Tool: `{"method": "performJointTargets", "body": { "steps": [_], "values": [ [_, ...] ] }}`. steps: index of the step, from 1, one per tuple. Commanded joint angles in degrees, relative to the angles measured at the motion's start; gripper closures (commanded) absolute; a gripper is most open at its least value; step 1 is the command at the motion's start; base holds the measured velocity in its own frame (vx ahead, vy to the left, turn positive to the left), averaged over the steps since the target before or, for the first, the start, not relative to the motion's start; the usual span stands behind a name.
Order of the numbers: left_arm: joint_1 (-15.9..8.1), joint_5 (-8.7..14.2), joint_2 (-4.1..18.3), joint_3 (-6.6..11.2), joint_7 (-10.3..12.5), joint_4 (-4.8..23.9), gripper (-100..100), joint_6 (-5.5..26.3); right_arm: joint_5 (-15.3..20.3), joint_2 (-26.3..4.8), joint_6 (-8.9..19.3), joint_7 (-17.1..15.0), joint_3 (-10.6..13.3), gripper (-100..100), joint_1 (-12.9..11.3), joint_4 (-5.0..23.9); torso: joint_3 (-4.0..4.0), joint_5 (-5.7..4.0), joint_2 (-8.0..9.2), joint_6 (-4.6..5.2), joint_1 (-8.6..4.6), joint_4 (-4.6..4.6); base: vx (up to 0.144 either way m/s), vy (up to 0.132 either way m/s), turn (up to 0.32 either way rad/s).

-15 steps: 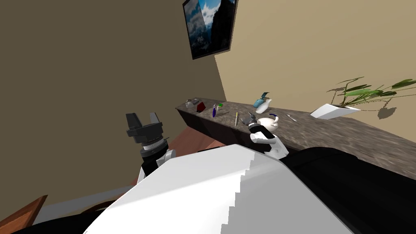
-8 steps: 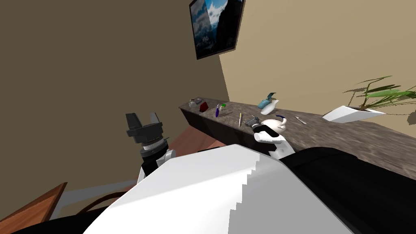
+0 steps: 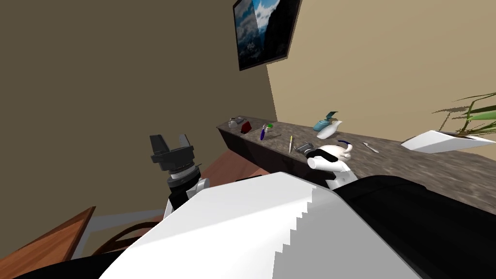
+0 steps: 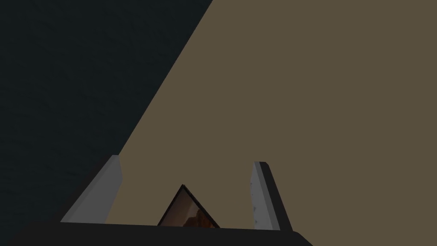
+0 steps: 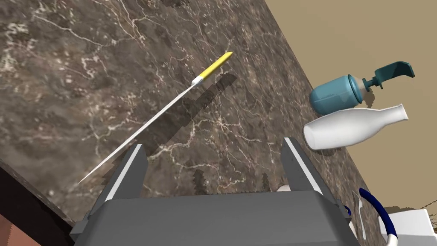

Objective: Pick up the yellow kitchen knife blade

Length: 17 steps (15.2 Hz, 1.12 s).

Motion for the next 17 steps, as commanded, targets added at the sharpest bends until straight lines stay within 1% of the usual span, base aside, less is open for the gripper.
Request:
{"method": "performJointTargets", "body": {
  "steps": [1, 3, 4, 6, 7, 9, 10, 12, 13, 15, 16, 17],
  "values": [
    [0.0, 0.0, 0.0, 0.0, 0.0, 0.0, 0, 0.0, -1.76, -1.48, 2.86, -2.86, -1.78, -100, -0.02, 1.93, 0.0, 0.0, 0.0, 0.0, 0.0, 0.0, 0.03, 0.032, 0.121],
    [0.0, 0.0, 0.0, 0.0, 0.0, 0.0, 0, 0.0, -1.76, -1.48, 5.29, -5.23, -1.78, -100, -0.02, 1.93, -0.02, 0.0, -0.04, -0.02, -0.02, 0.0, 0.033, 0.027, 0.076],
    [0.0, 0.0, 0.0, 0.0, 0.0, 0.0, 0, 0.0, -3.25, -2.61, 6.79, -6.55, -3.26, -100, 0.02, 3.57, -0.02, -0.02, -0.03, 0.0, -0.04, -0.01, 0.039, 0.027, 0.101],
    [0.0, 0.0, 0.0, 0.0, 0.0, 0.0, 0, 0.0, -3.25, -2.61, 9.02, -8.86, -3.26, -100, 0.02, 3.57, -0.04, -0.01, -0.07, -0.02, -0.06, -0.01, 0.042, 0.013, 0.087],
    [0.0, 0.0, 0.0, 0.0, 0.0, 0.0, 0, 0.0, -4.75, -3.73, 10.45, -10.17, -4.7, -100, 0.07, 5.27, -0.04, -0.03, -0.06, -0.01, -0.09, -0.01, 0.048, 0.016, 0.136],
    [0.0, 0.0, 0.0, 0.0, 0.0, 0.0, 0, 0.0, -4.75, -3.73, 12.73, -12.43, -4.7, -100, 0.07, 5.27, -0.06, -0.02, -0.1, -0.01, -0.1, -0.02, 0.045, 0.009, 0.085],
    [0.0, 0.0, 0.0, 0.0, 0.0, 0.0, 0, 0.0, -6.28, -4.83, 14.15, -13.77, -6.09, -100, 0.13, 7.02, -0.04, -0.03, -0.07, 0.0, -0.11, -0.02, 0.05, 0.011, 0.119],
    [0.0, 0.0, 0.0, 0.0, 0.0, 0.0, 0, 0.0, -6.28, -4.83, 16.4, -15.92, -6.09, -100, 0.13, 7.02, -0.06, -0.03, -0.11, -0.02, -0.12, -0.02, 0.045, 0.003, 0.086],
    [0.0, 0.0, 0.0, 0.0, 0.0, 0.0, 0, 0.0, -7.82, -5.91, 17.86, -17.34, -7.44, -100, 0.19, 8.8, -0.05, -0.03, -0.08, -0.01, -0.13, -0.02, 0.052, 0.003, 0.145],
    [0.0, 0.0, 0.0, 0.0, 0.0, 0.0, 0, 0.0, -7.82, -5.91, 20.03, -19.32, -7.44, -100, 0.19, 8.8, -0.07, -0.03, -0.13, -0.01, -0.15, -0.03, 0.052, -0.006, 0.086],
    [0.0, 0.0, 0.0, 0.0, 0.0, 0.0, 0, 0.0, -9.35, -6.96, 21.38, -20.85, -8.74, -100, 0.26, 10.6, -0.06, -0.03, -0.1, 0.0, -0.16, -0.02, 0.052, -0.013, 0.112],
    [0.0, 0.0, 0.0, 0.0, 0.0, 0.0, 0, 0.0, -9.35, -6.96, 22.53, -21.89, -8.74, -100, 0.26, 10.6, -0.06, -0.04, -0.11, -0.02, -0.19, -0.02, 0.063, -0.014, 0.124]
  ]
}}
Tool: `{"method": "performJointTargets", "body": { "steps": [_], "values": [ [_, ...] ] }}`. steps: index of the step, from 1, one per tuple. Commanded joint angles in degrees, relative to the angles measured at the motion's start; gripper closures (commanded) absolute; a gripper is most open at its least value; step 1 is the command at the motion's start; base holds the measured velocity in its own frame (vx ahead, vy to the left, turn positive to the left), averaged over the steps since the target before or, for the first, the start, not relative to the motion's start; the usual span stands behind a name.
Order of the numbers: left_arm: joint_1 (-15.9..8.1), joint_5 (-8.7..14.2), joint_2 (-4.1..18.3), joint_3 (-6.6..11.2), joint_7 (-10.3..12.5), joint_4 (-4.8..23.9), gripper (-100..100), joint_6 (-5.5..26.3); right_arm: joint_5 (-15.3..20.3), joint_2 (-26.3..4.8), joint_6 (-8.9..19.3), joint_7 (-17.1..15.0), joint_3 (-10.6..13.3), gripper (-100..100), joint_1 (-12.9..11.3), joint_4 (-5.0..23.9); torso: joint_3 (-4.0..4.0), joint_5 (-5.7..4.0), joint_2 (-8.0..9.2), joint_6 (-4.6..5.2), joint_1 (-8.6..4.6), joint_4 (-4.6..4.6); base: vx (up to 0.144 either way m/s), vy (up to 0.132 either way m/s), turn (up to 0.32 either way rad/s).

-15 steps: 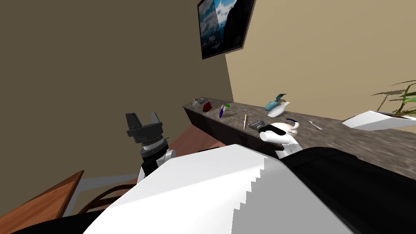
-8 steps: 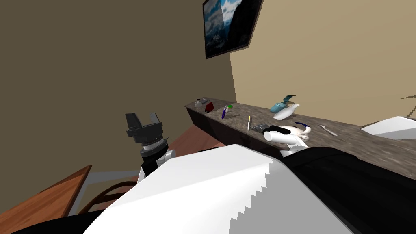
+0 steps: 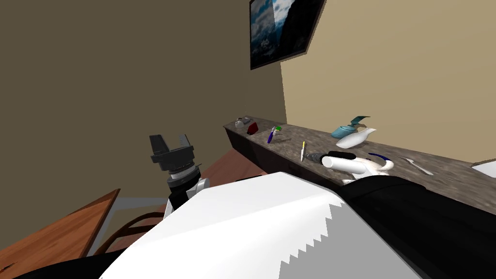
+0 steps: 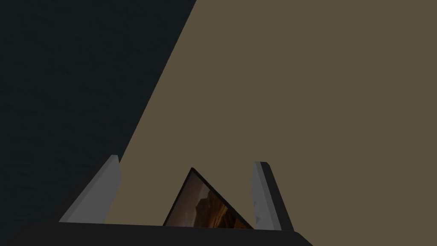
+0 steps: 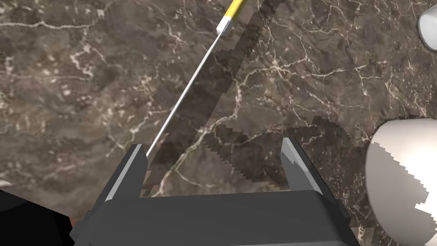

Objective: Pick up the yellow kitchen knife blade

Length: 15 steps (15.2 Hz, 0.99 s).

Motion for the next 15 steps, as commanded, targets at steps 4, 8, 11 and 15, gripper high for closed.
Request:
{"method": "performJointTargets", "body": {
  "steps": [4, 8, 11, 15],
  "values": [
    [0.0, 0.0, 0.0, 0.0, 0.0, 0.0, 0, 0.0, -1.97, -1.38, 6.12, -5.54, -1.61, -100, -0.06, 2.63, -0.01, -0.01, -0.02, 0.0, -0.02, -0.01, 0.055, -0.015, 0.085],
    [0.0, 0.0, 0.0, 0.0, 0.0, 0.0, 0, 0.0, -4.94, -3.34, 11.14, -10.5, -3.94, -100, 0.12, 6.14, 0.01, -0.01, 0.02, 0.02, -0.03, 0.0, 0.053, -0.025, 0.093],
    [0.0, 0.0, 0.0, 0.0, 0.0, 0.0, 0, 0.0, -6.37, -4.32, 14.62, -13.83, -5.01, -100, 0.21, 7.82, 0.0, -0.01, 0.0, 0.02, -0.05, 0.0, 0.056, -0.029, 0.096],
    [0.0, 0.0, 0.0, 0.0, 0.0, 0.0, 0, 0.0, -7.73, -5.29, 18.77, -16.92, -6.01, -100, 0.32, 9.44, 0.0, -0.01, -0.01, 0.01, -0.07, 0.0, 0.058, -0.035, 0.091]
  ]
}}
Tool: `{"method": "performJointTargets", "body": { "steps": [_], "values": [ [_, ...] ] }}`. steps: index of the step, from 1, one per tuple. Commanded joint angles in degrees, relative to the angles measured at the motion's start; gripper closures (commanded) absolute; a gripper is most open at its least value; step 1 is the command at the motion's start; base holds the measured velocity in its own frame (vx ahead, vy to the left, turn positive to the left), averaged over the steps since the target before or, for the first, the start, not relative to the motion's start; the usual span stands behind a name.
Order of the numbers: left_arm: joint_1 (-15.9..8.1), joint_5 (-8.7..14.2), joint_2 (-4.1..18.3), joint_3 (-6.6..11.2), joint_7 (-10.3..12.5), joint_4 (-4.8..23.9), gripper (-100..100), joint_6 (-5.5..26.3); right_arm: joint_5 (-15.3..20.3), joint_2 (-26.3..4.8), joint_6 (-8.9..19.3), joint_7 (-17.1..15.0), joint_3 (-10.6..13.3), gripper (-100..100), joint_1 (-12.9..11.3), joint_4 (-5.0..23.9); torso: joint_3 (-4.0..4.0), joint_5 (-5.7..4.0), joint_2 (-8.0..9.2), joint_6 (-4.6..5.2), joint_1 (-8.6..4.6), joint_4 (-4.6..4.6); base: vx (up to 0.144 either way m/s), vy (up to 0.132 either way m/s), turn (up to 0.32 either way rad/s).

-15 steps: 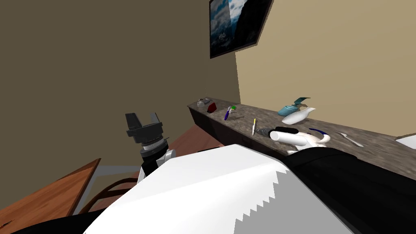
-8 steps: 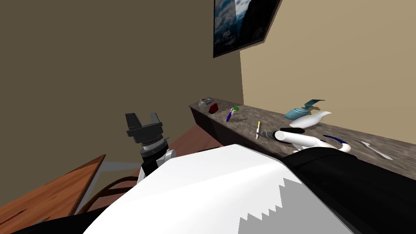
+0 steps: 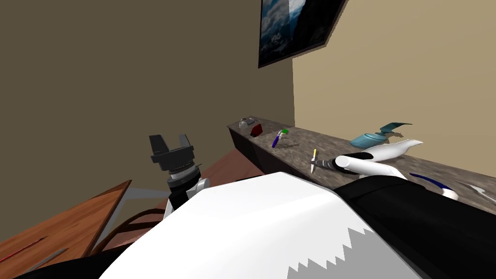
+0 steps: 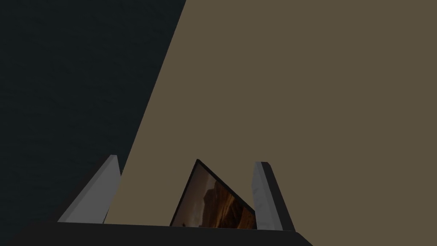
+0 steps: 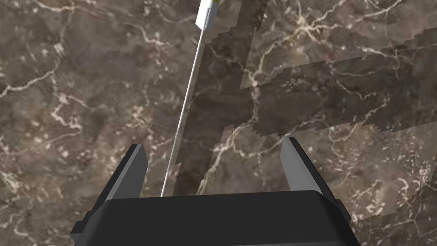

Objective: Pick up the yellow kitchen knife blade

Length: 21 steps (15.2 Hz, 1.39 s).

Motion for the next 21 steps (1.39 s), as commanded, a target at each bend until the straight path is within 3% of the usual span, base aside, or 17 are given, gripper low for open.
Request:
{"method": "performJointTargets", "body": {
  "steps": [1, 2, 8, 16, 18, 21],
  "values": [
    [0.0, 0.0, 0.0, 0.0, 0.0, 0.0, 0, 0.0, -0.42, -0.19, 1.58, -1.25, -0.3, -100, 0.09, 0.54, 0.0, 0.0, 0.0, 0.0, 0.0, 0.0, 0.047, -0.029, 0.053],
    [0.0, 0.0, 0.0, 0.0, 0.0, 0.0, 0, 0.0, -1.72, -1.15, 3.77, -3.62, -1.23, -100, 0.19, 2.07, 0.01, 0.0, 0.03, 0.02, 0.02, 0.0, 0.055, -0.03, 0.099],
    [0.0, 0.0, 0.0, 0.0, 0.0, 0.0, 0, 0.0, -5.09, -3.78, 10.86, -9.78, -3.52, -100, 0.51, 6.03, -0.02, -0.02, -0.04, 0.0, -0.09, -0.01, 0.068, -0.054, 0.111],
    [0.0, 0.0, 0.0, 0.0, 0.0, 0.0, 0, 0.0, -8.51, -6.79, 18.29, -15.67, -5.57, -100, 0.96, 10.0, -0.01, -0.01, -0.02, 0.01, -0.05, 0.0, 0.06, -0.054, 0.08],
    [0.0, 0.0, 0.0, 0.0, 0.0, 0.0, 0, 0.0, -8.31, -6.61, 17.81, -15.3, -5.43, -100, 0.93, 9.77, -0.01, -0.02, -0.01, 0.01, -0.08, 0.0, 0.038, -0.052, 0.05],
    [0.0, 0.0, 0.0, 0.0, 0.0, 0.0, 0, 0.0, -7.01, -5.4, 15.42, -13.97, -4.56, -100, -0.09, 12.36, 0.09, 0.0, 0.16, 0.04, 0.11, 0.03, 0.007, -0.007, 0.004]
  ]
}}
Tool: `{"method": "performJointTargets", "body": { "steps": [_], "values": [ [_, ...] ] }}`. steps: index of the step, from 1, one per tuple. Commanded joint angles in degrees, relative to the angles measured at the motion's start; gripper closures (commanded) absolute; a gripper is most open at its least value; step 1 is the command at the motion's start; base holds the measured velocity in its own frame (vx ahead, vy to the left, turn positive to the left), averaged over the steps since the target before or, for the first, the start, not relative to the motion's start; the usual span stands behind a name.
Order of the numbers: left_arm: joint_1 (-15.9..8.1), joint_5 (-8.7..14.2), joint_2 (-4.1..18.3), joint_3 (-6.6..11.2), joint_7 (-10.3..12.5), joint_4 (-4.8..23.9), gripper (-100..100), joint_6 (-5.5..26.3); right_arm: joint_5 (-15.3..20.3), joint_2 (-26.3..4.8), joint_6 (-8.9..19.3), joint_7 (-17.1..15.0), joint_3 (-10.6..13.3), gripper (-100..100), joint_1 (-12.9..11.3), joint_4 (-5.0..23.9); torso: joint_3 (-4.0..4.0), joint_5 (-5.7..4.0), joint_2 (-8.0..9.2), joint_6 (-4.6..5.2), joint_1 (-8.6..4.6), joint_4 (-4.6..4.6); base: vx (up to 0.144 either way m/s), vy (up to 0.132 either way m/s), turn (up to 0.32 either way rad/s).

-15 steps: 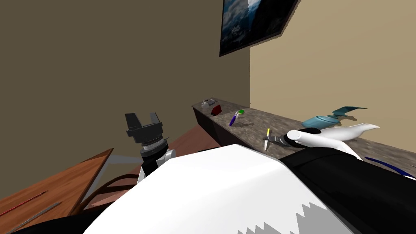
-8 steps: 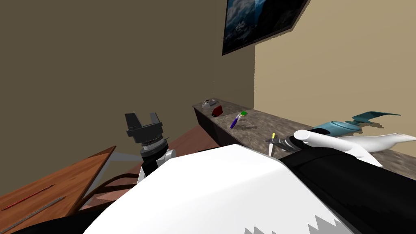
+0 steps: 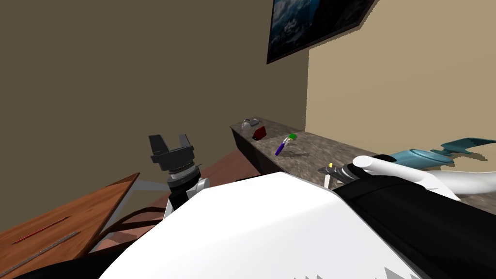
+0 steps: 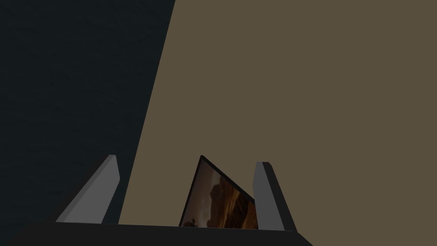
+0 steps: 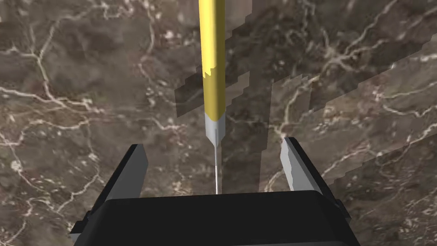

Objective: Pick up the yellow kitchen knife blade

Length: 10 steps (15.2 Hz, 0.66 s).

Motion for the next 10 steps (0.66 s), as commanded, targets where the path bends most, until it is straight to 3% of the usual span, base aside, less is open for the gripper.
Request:
{"method": "performJointTargets", "body": {
  "steps": [1, 2, 3, 7, 9, 10],
  "values": [
    [0.0, 0.0, 0.0, 0.0, 0.0, 0.0, 0, 0.0, 0.78, 0.71, -1.63, 0.96, 0.54, -100, -0.58, 1.39, 0.0, 0.0, 0.0, 0.0, 0.0, 0.0, 0.0, 0.0, 0.0],
    [0.0, 0.0, 0.0, 0.0, 0.0, 0.0, 0, 0.0, 0.3, 0.36, -0.58, 0.35, 0.16, -100, -0.15, 0.4, 0.01, 0.01, 0.02, 0.0, 0.03, 0.01, 0.0, 0.0, 0.0],
    [0.0, 0.0, 0.0, 0.0, 0.0, 0.0, 0, 0.0, 0.38, 0.44, -0.81, 0.49, 0.21, 100, -0.18, 0.51, 0.02, 0.02, 0.04, 0.0, 0.04, 0.01, 0.0, 0.0, 0.0],
    [0.0, 0.0, 0.0, 0.0, 0.0, 0.0, 0, 0.0, 0.23, 0.52, -0.87, 0.28, 0.06, 100, -0.27, 0.55, -0.04, 0.03, 0.01, -0.09, 0.07, -0.09, 0.001, 0.0, -0.002],
    [0.0, 0.0, 0.0, 0.0, 0.0, 0.0, 0, 0.0, -0.77, -0.74, 1.39, -0.84, -0.49, 100, 0.57, -1.4, -0.04, 0.06, 0.0, -0.01, 0.08, -0.06, -0.008, 0.003, 0.002],
    [0.0, 0.0, 0.0, 0.0, 0.0, 0.0, 0, 0.0, -0.45, -0.29, 0.49, -0.27, -0.36, 100, 0.39, -0.86, -0.03, 0.06, 0.01, -0.01, 0.1, -0.06, -0.005, -0.001, -0.002]
  ]
}}
